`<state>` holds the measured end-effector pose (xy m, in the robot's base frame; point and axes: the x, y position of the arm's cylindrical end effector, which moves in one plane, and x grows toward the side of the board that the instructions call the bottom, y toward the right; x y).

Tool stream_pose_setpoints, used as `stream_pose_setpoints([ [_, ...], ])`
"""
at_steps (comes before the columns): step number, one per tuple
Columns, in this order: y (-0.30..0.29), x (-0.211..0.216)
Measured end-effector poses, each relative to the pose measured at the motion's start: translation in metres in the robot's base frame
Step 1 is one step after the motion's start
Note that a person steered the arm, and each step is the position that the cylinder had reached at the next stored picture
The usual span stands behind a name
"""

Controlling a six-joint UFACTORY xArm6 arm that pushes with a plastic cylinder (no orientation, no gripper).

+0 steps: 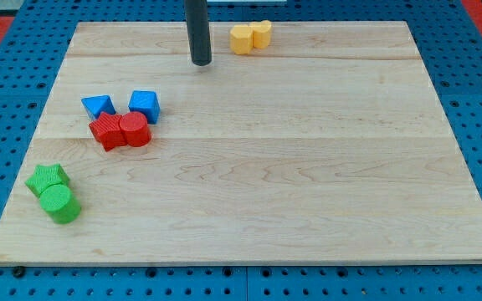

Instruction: Place your arm to the center of the board

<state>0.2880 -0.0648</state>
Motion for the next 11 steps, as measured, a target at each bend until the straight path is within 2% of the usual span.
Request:
stream_pose_setpoints([
  [5, 0.029, 0.036],
  [9, 0.037, 0.096],
  [11, 0.037, 0.098],
])
